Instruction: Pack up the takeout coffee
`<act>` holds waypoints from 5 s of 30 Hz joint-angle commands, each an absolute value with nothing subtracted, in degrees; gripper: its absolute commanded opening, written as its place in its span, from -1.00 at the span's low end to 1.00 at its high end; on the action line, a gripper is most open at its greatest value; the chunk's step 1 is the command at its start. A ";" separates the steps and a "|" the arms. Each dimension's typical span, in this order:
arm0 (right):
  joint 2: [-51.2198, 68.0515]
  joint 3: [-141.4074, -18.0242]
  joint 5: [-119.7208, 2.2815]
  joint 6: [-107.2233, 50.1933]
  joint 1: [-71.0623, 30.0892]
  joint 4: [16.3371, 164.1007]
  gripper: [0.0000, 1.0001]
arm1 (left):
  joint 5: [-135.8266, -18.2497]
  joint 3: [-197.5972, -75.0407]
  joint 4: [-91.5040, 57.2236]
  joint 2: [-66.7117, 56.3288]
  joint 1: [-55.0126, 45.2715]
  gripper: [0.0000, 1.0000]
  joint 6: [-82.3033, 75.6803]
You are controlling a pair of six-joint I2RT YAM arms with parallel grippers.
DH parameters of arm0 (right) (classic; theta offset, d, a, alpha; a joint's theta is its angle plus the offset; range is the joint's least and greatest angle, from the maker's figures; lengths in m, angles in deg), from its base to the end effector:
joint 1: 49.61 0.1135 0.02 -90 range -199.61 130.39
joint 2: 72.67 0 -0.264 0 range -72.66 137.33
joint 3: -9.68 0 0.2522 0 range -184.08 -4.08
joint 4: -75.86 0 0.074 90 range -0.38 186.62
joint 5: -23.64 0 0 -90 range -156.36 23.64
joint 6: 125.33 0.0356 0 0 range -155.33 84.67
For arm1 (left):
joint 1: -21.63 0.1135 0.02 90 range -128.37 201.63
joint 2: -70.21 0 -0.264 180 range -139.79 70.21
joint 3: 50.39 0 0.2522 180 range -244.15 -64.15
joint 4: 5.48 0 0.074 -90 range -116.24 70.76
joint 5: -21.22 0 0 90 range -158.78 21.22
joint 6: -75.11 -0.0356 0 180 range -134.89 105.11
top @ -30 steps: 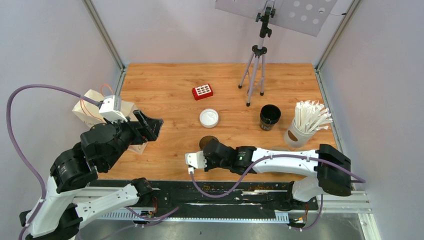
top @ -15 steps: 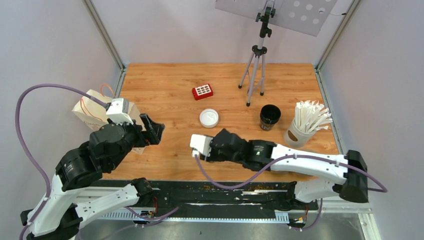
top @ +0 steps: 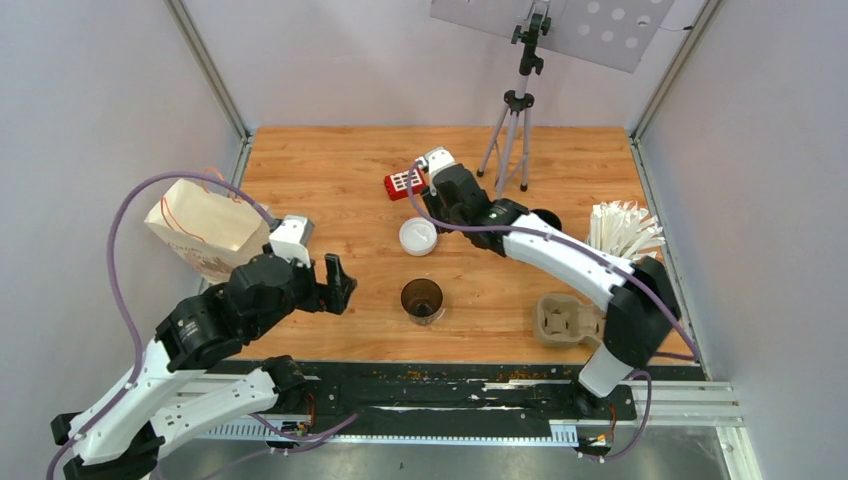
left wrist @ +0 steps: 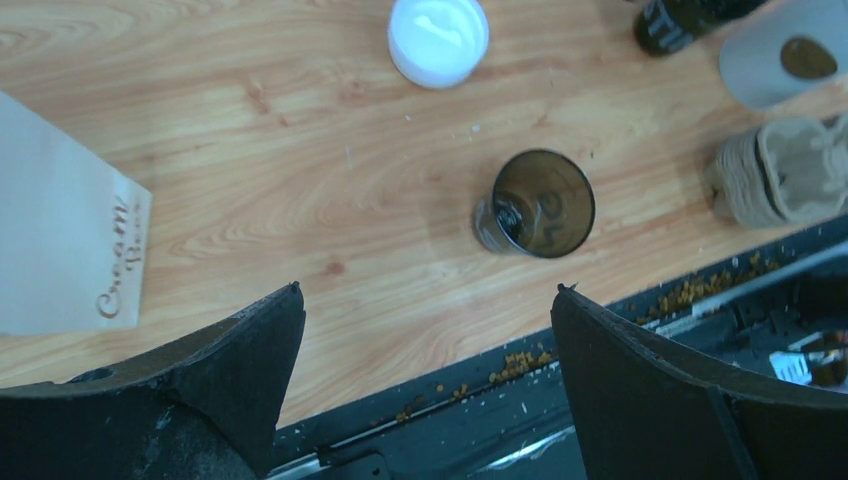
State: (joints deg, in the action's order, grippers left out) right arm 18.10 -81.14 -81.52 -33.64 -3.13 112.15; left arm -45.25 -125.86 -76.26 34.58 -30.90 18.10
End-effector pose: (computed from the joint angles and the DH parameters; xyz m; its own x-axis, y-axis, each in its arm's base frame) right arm 0.2568 0.2569 0.3136 -0.4233 -0.4044 -0.8108 -0.5424 0.8299 -0.1307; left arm 0.0664 -0.0632 0.3740 -0.5451 -0.1094 -0.8312 0.2653 0.9180 -0.2948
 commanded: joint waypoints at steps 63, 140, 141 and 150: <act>44.60 -97.16 -77.35 -26.91 -8.92 118.63 -1.00 | -50.77 -118.11 -69.90 38.52 -31.19 1.00 16.56; 40.71 -102.71 -77.31 -30.89 -8.95 124.28 -0.90 | -48.73 -119.79 -70.73 35.38 -31.19 1.00 18.12; 40.35 -102.73 -77.14 -30.91 -8.99 124.33 -0.90 | -48.06 -120.01 -71.05 35.10 -31.19 1.00 18.42; 34.99 -102.28 -74.31 -30.66 -9.01 126.10 -0.91 | -42.65 -122.88 -74.51 30.92 -31.19 1.00 23.92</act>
State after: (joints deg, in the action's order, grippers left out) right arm 40.74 -100.18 -76.43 -30.53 -8.82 125.55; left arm -45.77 -119.79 -73.94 32.76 -30.90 20.48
